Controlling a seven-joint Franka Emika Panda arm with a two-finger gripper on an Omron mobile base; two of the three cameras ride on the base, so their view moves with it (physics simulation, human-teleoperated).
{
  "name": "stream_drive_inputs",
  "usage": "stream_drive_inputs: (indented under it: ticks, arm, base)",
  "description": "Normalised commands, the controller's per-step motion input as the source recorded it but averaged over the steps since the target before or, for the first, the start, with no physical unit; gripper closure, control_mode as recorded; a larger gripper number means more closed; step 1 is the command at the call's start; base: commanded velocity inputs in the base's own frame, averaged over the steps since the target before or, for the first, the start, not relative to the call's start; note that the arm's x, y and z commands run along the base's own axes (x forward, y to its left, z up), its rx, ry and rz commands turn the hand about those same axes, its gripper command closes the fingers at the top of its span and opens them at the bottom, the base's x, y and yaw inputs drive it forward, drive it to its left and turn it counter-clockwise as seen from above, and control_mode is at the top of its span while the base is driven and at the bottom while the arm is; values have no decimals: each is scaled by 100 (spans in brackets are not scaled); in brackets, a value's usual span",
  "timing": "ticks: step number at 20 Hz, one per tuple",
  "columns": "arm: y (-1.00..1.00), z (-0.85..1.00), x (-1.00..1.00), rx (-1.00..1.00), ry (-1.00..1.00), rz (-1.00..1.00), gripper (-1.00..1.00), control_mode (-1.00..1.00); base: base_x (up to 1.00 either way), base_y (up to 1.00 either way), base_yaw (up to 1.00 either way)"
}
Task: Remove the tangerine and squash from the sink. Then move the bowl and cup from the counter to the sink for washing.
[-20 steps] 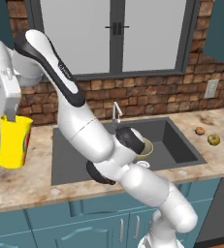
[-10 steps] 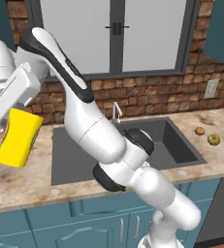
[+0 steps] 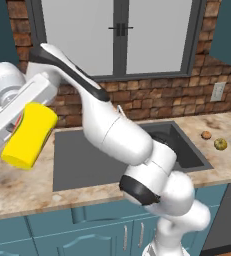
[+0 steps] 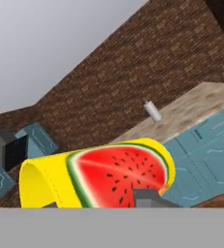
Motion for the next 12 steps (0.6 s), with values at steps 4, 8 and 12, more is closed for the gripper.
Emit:
stream_drive_inputs:
  ticks: [4,8,12]
  arm:
    - [-48,12,-30,4,24,-9,100,-100]
    - [-42,20,-25,0,5,-4,100,-100]
    - [-42,22,-18,0,0,-2,100,-100]
  base:
    - [0,0,0]
    - [0,0,0]
    - [0,0,0]
